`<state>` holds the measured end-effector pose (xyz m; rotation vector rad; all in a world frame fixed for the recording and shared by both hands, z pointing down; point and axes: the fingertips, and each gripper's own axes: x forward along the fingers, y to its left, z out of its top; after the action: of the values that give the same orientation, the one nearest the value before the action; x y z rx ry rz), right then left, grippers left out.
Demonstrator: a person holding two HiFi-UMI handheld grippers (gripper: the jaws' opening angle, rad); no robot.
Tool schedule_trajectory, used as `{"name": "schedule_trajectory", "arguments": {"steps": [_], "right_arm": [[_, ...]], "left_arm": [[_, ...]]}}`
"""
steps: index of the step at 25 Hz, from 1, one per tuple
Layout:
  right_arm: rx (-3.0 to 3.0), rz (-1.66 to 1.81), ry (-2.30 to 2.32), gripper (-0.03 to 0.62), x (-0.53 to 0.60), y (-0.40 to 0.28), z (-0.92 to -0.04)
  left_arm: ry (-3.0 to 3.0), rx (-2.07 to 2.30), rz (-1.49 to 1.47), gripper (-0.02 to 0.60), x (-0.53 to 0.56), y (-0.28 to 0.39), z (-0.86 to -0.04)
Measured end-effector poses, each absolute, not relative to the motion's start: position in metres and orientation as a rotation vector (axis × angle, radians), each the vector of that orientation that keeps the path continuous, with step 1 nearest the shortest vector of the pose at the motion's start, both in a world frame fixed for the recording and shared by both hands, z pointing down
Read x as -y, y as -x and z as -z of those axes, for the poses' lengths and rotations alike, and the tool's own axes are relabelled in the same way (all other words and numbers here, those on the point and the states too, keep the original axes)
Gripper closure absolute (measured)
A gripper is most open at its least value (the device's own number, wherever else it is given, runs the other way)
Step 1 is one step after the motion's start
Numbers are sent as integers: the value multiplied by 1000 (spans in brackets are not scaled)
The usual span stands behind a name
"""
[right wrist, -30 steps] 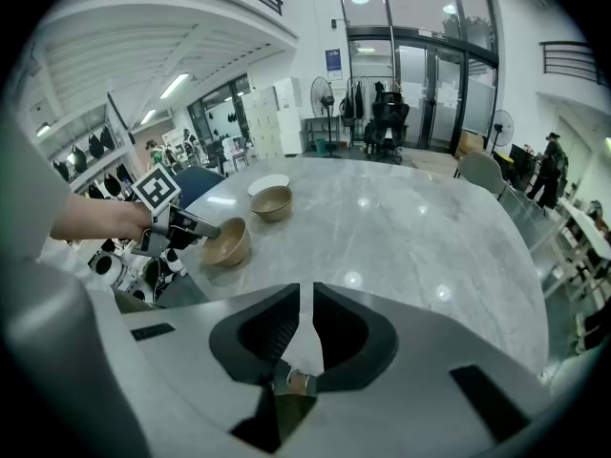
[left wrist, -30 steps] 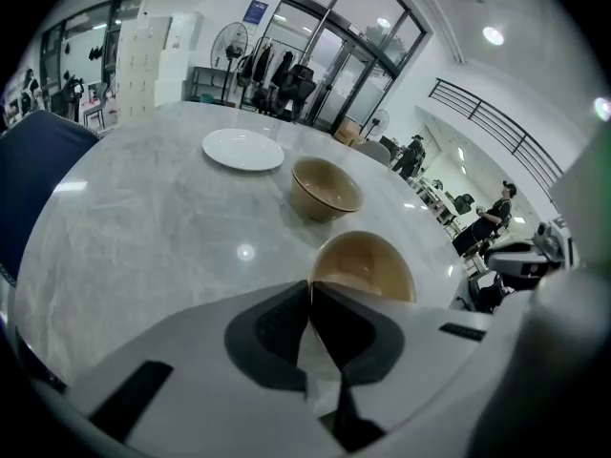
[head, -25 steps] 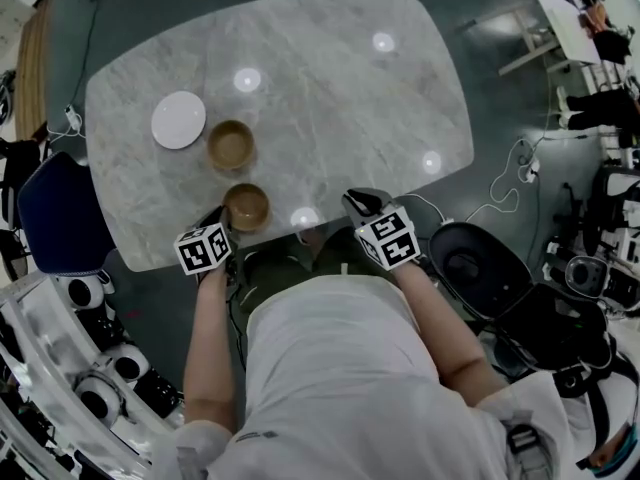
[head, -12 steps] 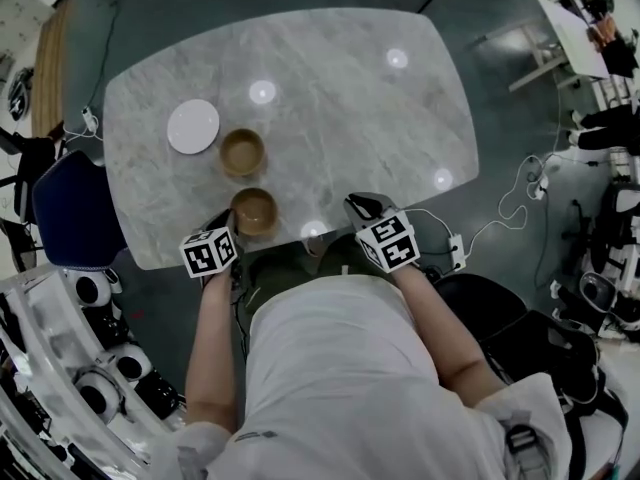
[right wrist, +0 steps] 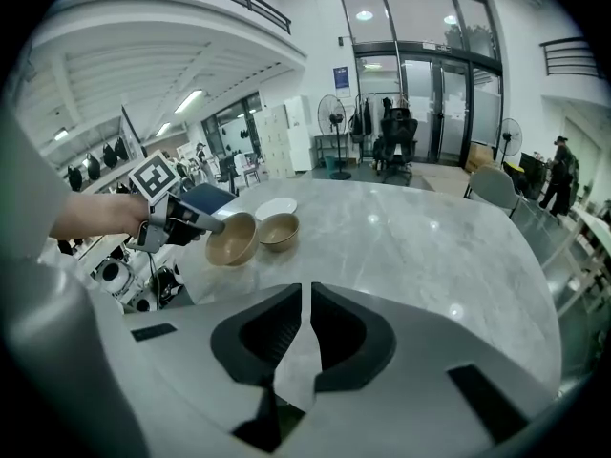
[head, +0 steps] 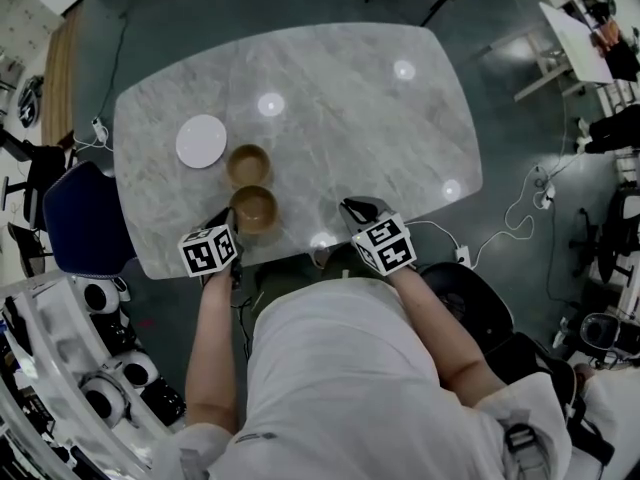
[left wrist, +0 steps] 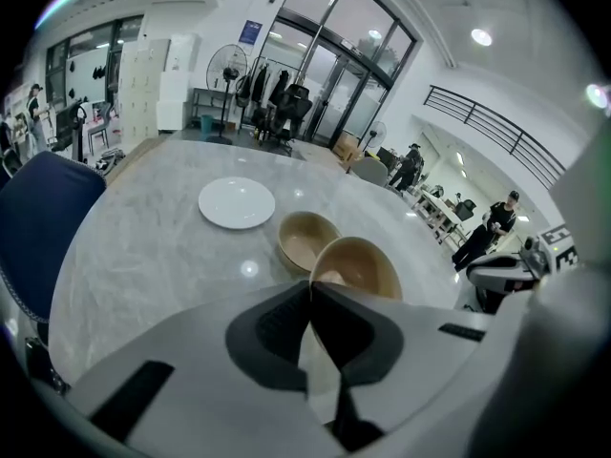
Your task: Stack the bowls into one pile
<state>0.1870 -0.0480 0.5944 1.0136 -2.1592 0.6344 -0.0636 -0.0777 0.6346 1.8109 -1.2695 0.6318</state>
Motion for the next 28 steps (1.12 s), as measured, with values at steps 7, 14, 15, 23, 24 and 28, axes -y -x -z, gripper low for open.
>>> {"name": "schedule_trajectory", "arguments": {"steps": [7,14,15,23,24,28], "right_arm": [[2174,-635,-1003,551,64,-182,-591],[2182,-645,-977,553,73,-180,-596],[2182,-646,-970,553,73,-180,-597],[2189,-659,-903,554,75,-178,-602],[2190,-660,-896,554,76,-178,-603],[2191,-658,-882,554,83,-180,-606]], "left_arm": [[-1819,1280,-629,569,112,61,-626],[-1808,1289,-651,569,140,60,-631],[-1805,1292,-658,569,143,60,-633],[-1744,1318,-652,569,161,65,-647],[-1734,1321,-647,569,163,65,-650],[-1700,1327,-644,568,169,65,-662]]}}
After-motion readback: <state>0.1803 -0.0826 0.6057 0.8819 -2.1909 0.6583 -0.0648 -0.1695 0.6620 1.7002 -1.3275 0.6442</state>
